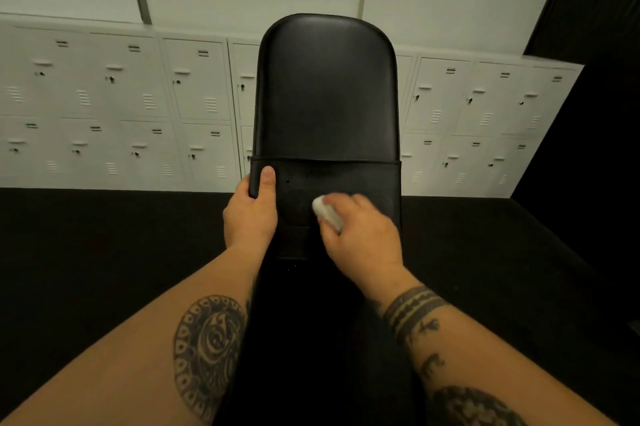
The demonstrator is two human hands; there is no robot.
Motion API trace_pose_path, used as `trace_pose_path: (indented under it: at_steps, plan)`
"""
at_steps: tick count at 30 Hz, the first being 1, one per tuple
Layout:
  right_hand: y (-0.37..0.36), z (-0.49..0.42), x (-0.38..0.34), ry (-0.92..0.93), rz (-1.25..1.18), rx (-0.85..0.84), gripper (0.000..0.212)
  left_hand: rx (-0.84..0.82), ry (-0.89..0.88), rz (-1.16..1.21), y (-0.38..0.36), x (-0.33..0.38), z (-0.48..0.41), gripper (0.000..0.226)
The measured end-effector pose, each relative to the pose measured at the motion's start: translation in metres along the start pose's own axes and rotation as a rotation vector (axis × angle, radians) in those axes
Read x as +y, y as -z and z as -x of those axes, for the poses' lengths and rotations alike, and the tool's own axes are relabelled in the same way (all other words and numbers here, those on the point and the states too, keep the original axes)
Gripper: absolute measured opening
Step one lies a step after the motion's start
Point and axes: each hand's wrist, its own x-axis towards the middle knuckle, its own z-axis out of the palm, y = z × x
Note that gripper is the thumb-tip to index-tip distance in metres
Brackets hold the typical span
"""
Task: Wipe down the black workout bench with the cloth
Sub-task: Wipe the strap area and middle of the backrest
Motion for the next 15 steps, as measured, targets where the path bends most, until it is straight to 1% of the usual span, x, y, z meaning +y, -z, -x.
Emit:
trace_pose_path:
  at_steps: [2,3,4,7,8,10,12,15]
  plan:
    - [-0.006,0.016,-0.002,0.122,0.063,-0.069,0.033,-0.015,0.017,0.002,0.0,0.001,0.001,0.056]
    - [-0.004,0.02,0.005,0.132,0.09,-0.068,0.033,-0.024,0.021,0.01,0.0,0.002,0.001,0.056]
    - [0.001,0.019,0.013,0.108,0.101,-0.043,0.032,-0.031,0.025,0.017,0.0,0.002,0.001,0.055]
    - [0.018,-0.003,0.029,-0.085,0.055,0.048,0.03,-0.044,0.03,0.019,0.001,0.001,-0.001,0.056]
    - [0.02,-0.016,0.028,-0.136,0.024,0.079,0.028,-0.048,0.03,0.023,0.001,0.001,-0.002,0.056]
    - [0.013,-0.037,0.01,-0.181,-0.031,0.139,0.027,-0.049,0.032,0.026,0.0,0.001,-0.003,0.058]
    - [-0.001,-0.046,-0.017,-0.139,-0.077,0.144,0.028,-0.046,0.038,0.022,0.001,0.002,-0.003,0.056]
    - [-0.017,-0.033,-0.037,0.038,-0.009,0.069,0.029,-0.058,0.05,0.028,0.002,0.002,-0.003,0.053]
